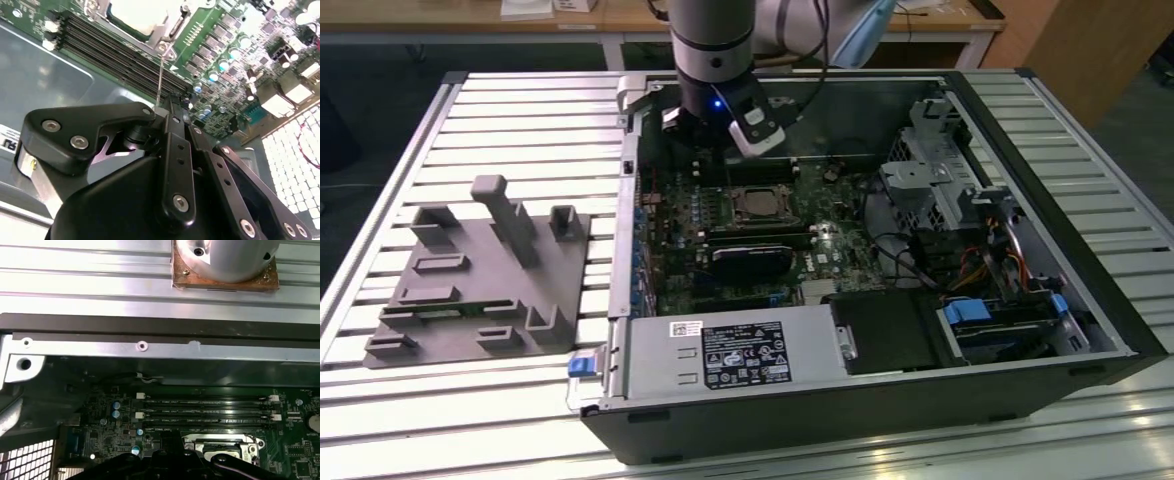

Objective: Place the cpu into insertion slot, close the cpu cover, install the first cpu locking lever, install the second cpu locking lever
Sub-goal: 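Install the first cpu locking lever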

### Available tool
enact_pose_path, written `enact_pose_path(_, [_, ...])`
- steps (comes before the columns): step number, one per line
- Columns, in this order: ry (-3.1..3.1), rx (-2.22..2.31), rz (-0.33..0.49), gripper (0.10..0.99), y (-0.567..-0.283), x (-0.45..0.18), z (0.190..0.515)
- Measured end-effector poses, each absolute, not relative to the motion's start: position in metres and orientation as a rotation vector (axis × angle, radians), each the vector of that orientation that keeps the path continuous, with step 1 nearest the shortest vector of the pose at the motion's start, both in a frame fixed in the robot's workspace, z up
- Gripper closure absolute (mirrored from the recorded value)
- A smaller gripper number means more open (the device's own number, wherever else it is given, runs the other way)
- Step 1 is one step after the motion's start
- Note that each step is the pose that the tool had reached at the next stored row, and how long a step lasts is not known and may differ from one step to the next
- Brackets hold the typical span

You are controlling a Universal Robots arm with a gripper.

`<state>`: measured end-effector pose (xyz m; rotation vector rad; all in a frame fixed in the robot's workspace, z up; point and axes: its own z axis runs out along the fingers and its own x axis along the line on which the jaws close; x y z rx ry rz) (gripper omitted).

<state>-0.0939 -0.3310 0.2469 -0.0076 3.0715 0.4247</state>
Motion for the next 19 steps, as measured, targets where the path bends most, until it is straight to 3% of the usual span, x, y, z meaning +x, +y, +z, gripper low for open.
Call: enact_pose_path(19, [3.071,-0.008,0.425,0.980,-0.329,-0.065,0.246])
